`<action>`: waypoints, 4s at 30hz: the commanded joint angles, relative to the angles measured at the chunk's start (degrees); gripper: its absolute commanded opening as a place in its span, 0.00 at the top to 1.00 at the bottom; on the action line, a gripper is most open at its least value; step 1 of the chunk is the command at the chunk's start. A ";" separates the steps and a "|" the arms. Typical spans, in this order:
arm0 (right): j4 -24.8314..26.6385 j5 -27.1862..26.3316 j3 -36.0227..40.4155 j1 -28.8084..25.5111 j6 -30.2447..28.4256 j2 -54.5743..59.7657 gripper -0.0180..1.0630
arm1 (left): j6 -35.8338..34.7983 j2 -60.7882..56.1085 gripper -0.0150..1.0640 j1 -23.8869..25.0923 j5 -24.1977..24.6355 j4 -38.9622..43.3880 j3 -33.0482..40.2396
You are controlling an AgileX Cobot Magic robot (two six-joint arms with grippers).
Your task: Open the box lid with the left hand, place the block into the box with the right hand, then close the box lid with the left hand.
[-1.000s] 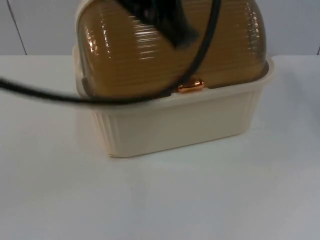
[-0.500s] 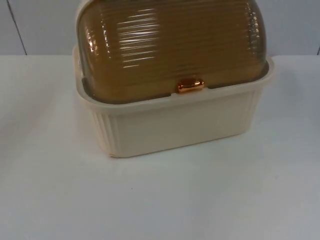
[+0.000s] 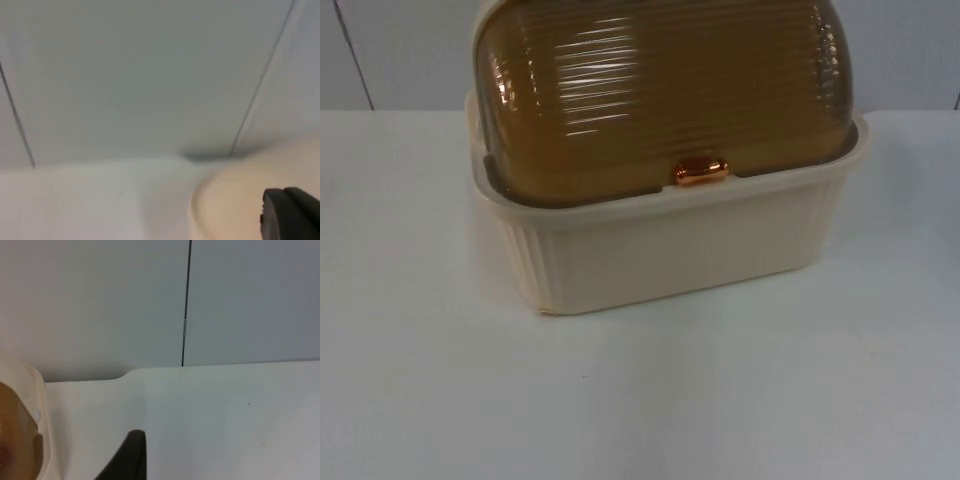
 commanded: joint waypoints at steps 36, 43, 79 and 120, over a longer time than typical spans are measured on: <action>0.63 0.48 -0.16 -0.18 0.14 -0.34 0.01 | -29.09 -5.87 0.03 -4.99 -0.06 28.29 -1.88; 0.63 1.42 -0.16 -0.18 0.14 -0.34 0.01 | -29.09 -9.73 0.03 -4.99 -1.46 27.98 -1.88; 0.00 0.44 4.34 -0.18 1.00 -1.84 0.01 | -28.48 -13.33 0.03 -4.75 3.16 28.98 0.01; -8.16 5.21 10.18 3.08 1.76 -58.72 0.01 | -27.30 -76.12 0.03 -3.68 18.63 35.62 4.66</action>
